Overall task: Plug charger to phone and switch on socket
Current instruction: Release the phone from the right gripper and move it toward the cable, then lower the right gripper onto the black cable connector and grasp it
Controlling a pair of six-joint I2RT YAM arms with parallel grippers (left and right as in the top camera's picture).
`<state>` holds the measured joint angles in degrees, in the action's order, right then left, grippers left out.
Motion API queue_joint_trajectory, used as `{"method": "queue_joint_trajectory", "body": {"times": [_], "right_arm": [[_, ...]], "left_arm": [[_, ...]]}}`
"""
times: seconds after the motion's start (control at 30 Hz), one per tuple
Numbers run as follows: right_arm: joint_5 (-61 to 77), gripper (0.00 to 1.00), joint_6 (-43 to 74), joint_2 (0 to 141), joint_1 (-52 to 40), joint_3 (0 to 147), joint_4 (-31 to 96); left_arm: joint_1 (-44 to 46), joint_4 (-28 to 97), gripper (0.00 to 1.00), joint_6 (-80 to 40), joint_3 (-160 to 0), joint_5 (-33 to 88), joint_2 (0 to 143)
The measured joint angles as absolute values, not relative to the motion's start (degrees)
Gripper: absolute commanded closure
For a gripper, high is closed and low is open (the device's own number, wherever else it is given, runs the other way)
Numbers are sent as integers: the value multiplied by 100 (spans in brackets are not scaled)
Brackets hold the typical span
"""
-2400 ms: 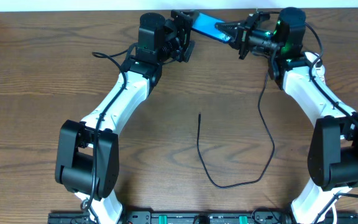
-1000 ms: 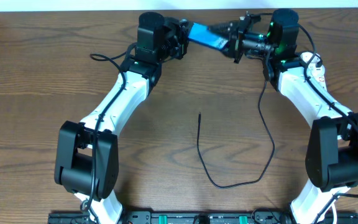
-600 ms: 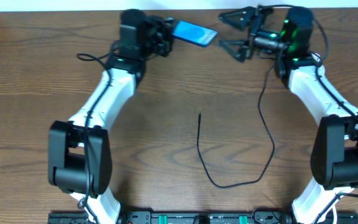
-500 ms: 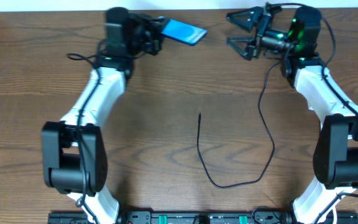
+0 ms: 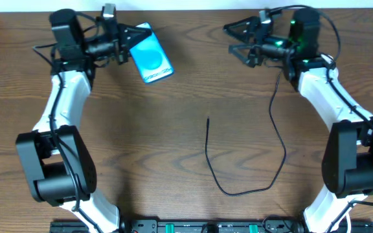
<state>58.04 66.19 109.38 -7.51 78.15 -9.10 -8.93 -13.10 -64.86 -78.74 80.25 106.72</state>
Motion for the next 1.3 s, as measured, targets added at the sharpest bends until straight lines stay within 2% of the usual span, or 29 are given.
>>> {"method": "queue_joint_trajectory", "body": {"times": [0.17,0.3,0.43,0.7,0.8,1.03,1.13,1.3], "right_arm": [[5048,4,6475,10938,-1168,7896,-176],[4174,4,6167,10938,-1658,7926,943],[3118,5,5778,10938,-2220,7937,2075],[864,4,4678,10938,-3148,7996,3404],[541,7,4543,10938,-3175,8029,3885],[209,7,4418,10938,-3332,8031,4451],[172,17,4372,10938,-3485,8036,4571],[143,20,4313,10980,-3664,8042,4720]], "left_arm": [[-1197,-1310,93,-6305,-7874,8556,10672],[-1304,-1313,93,-6254,-7874,8713,10672],[-1369,-1315,93,-6226,-7874,8766,10674],[-1500,-1284,93,-5843,-7874,8829,10672],[-1498,-1284,93,-5815,-7874,8831,10674],[-1500,-1284,93,-5673,-7874,8840,10672],[-1500,-1284,93,-5666,-7874,8842,10672],[-1500,-1284,93,-5666,-7874,8840,10672]]}}
